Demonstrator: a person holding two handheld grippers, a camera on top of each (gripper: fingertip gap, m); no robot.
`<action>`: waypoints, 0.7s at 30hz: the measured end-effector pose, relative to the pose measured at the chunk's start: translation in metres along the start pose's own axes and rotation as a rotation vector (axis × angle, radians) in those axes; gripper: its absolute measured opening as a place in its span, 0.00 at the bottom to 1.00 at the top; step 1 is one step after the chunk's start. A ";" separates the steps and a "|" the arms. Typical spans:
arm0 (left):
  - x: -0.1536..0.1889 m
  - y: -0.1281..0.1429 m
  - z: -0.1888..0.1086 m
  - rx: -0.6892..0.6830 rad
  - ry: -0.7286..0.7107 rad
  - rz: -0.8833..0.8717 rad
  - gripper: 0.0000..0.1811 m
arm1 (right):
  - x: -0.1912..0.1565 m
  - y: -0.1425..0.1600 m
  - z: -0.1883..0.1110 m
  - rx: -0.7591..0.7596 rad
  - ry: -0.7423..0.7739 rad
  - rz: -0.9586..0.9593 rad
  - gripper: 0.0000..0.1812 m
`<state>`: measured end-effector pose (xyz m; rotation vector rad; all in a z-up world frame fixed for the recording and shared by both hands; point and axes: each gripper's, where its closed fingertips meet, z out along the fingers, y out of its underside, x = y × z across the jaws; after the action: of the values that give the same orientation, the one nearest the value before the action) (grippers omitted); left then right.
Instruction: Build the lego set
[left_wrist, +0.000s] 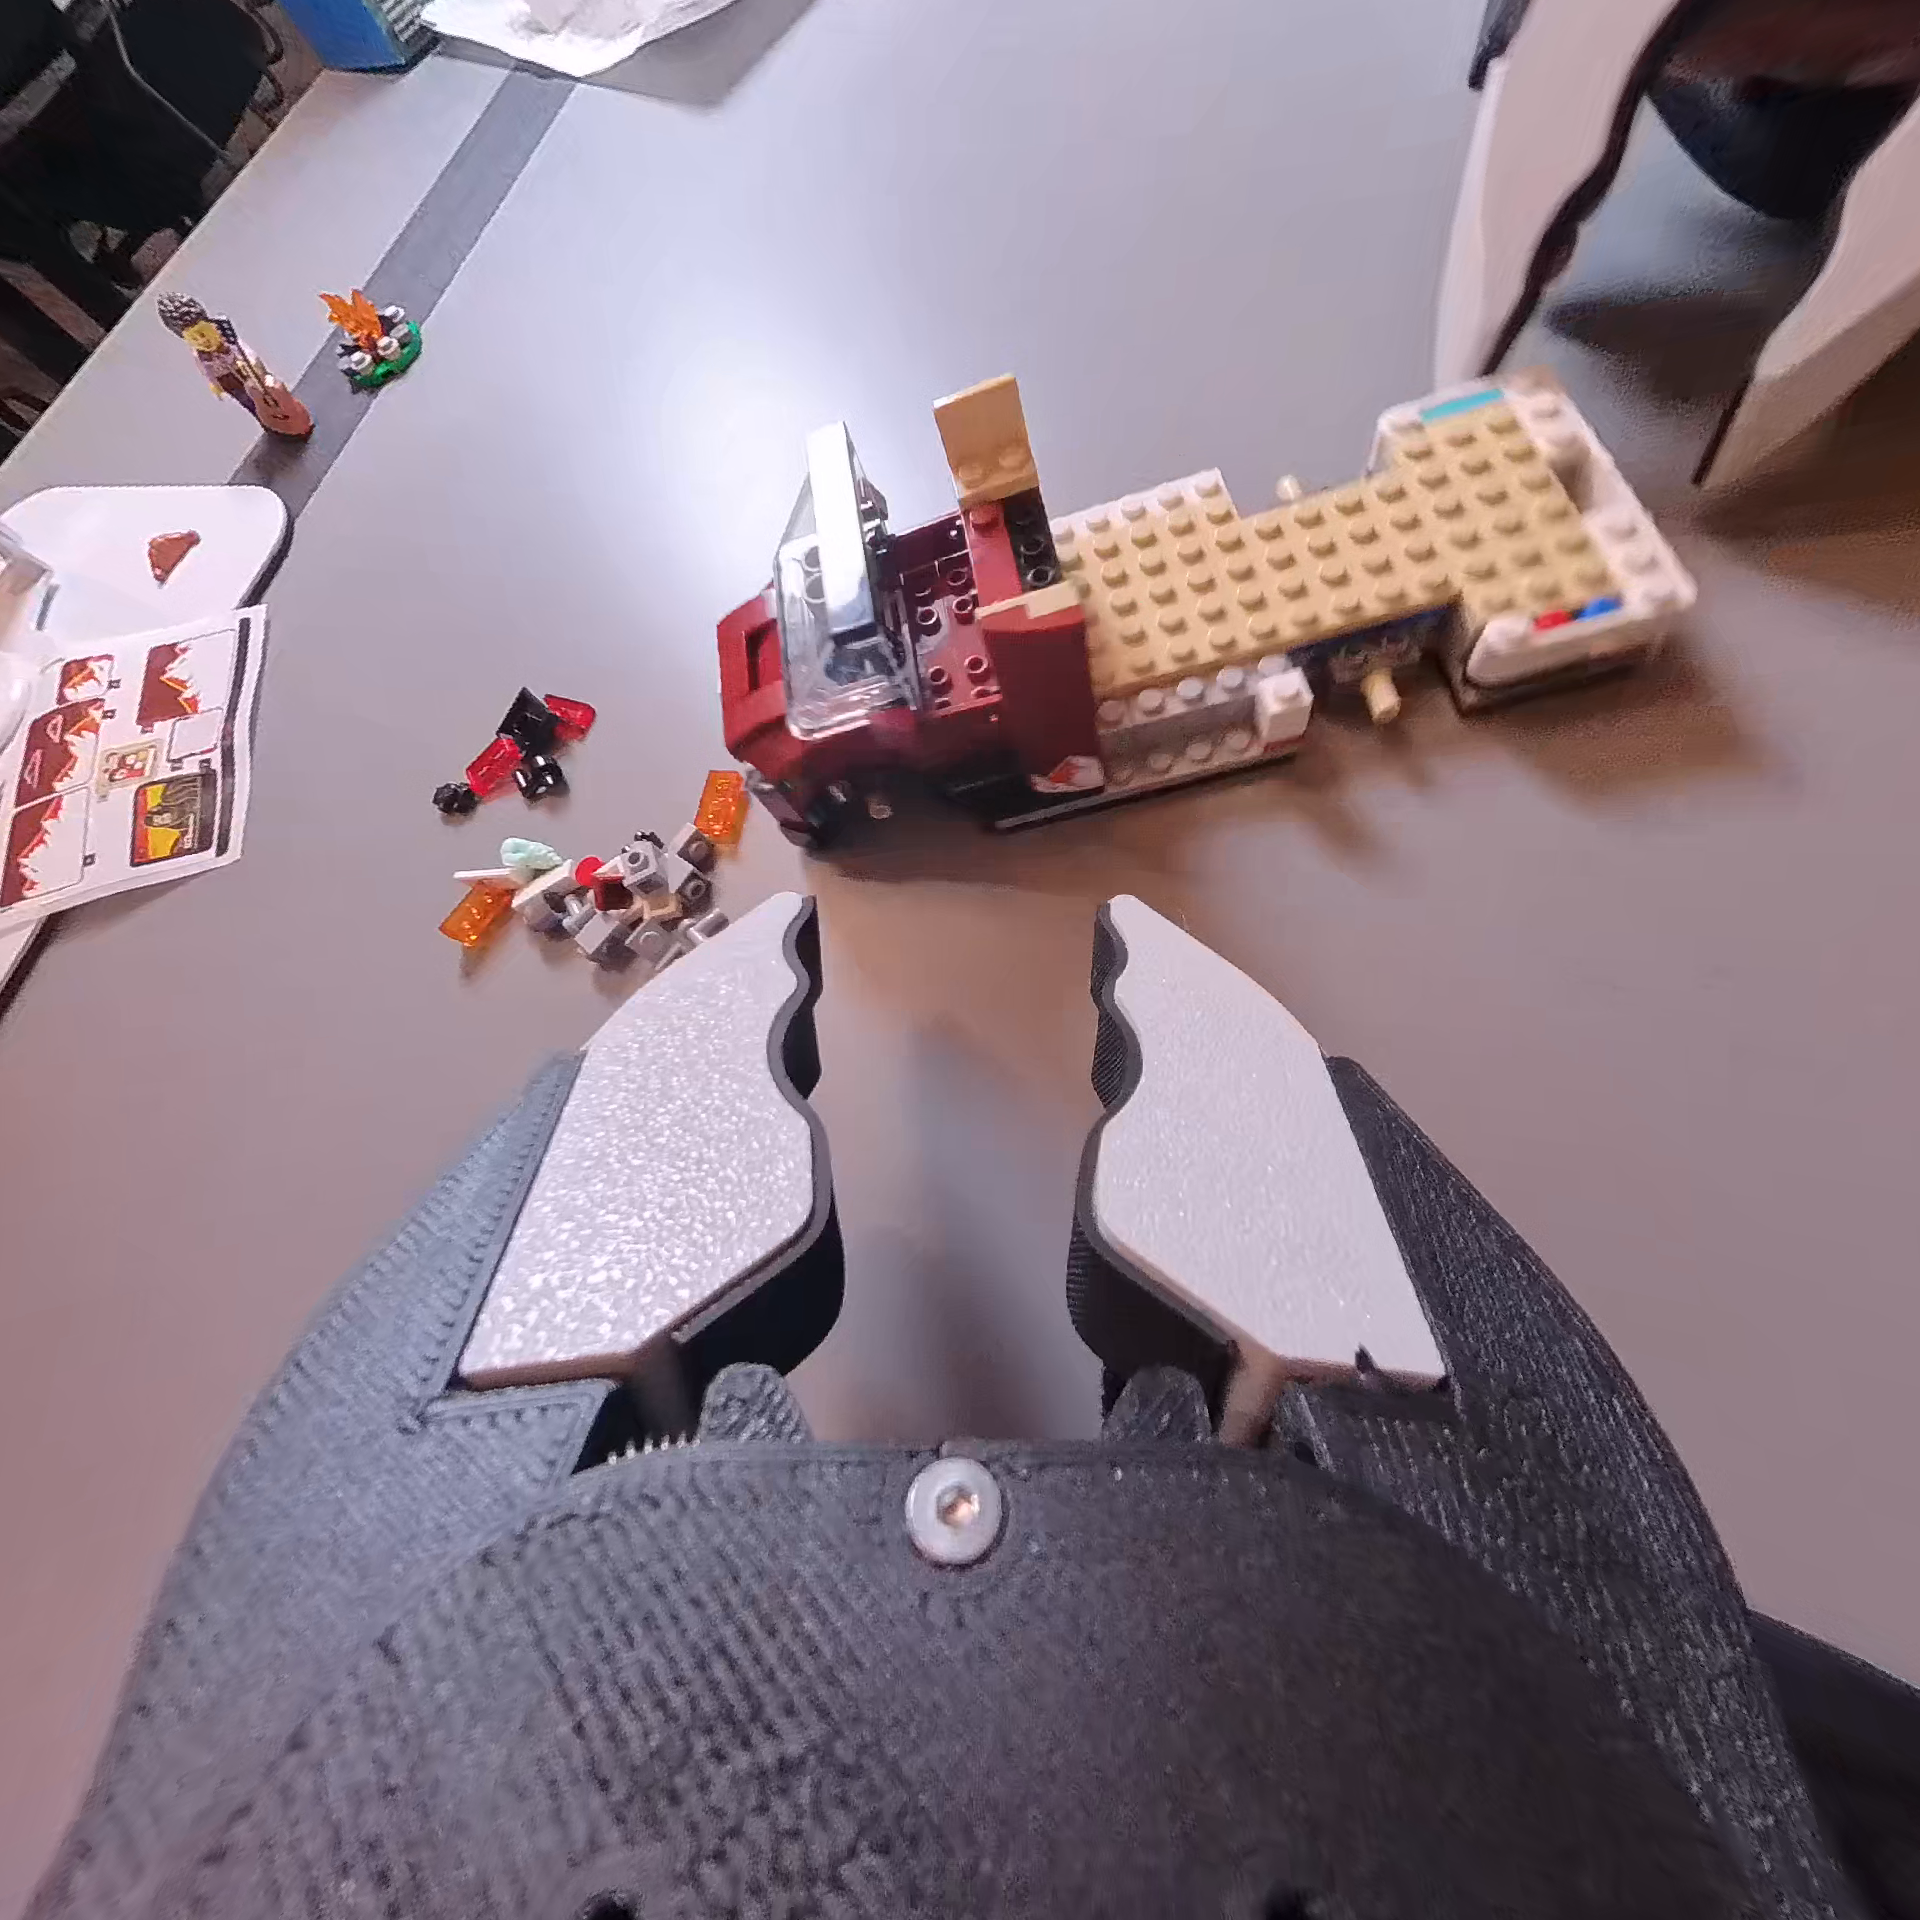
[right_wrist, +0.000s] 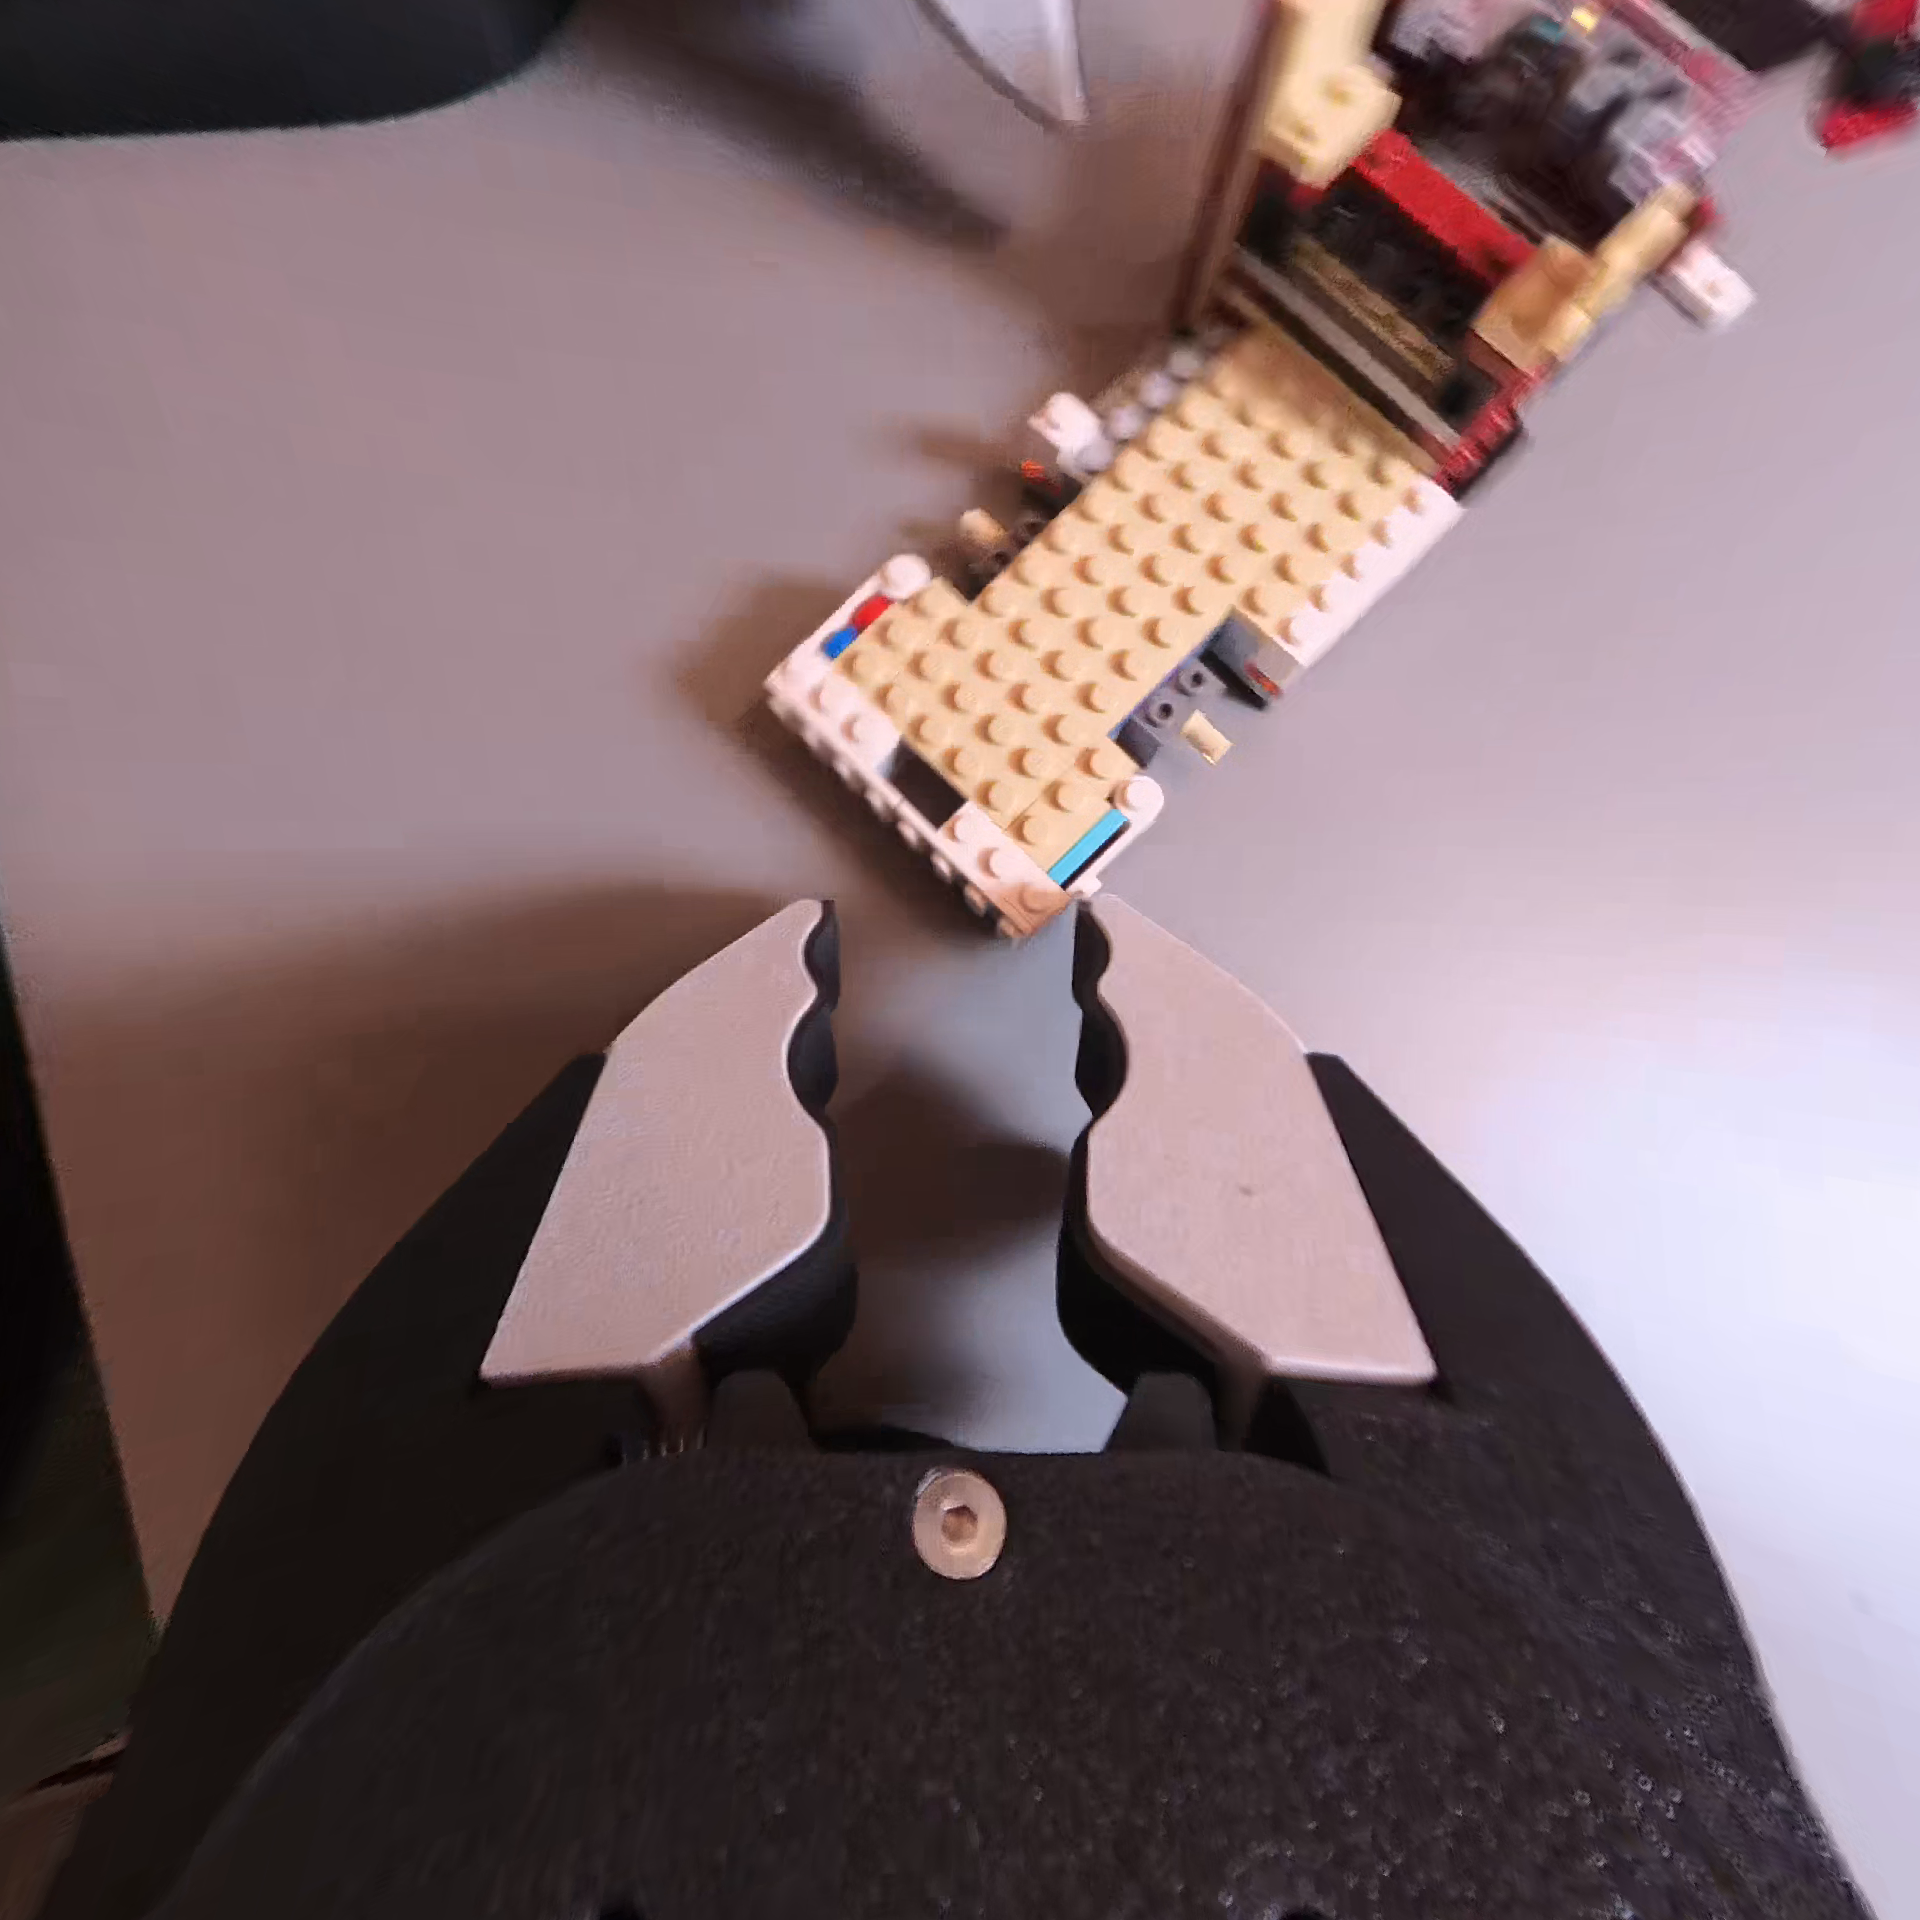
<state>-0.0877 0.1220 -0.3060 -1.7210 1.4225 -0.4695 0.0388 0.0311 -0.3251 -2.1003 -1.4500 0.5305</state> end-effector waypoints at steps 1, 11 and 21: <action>0.001 -0.001 -0.001 0.006 0.009 -0.010 0.28 | -0.012 -0.005 0.002 0.015 -0.027 -0.041 0.21; 0.023 -0.023 -0.011 0.131 0.205 -0.190 0.40 | 0.040 -0.078 -0.021 0.356 0.045 -0.037 0.21; 0.069 -0.002 0.005 -0.082 0.261 -0.066 0.61 | 0.072 -0.096 0.024 0.311 0.061 -0.165 0.11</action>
<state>-0.0629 0.0599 -0.3217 -1.8282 1.5895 -0.7017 -0.0203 0.1310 -0.2853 -1.7245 -1.3919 0.5809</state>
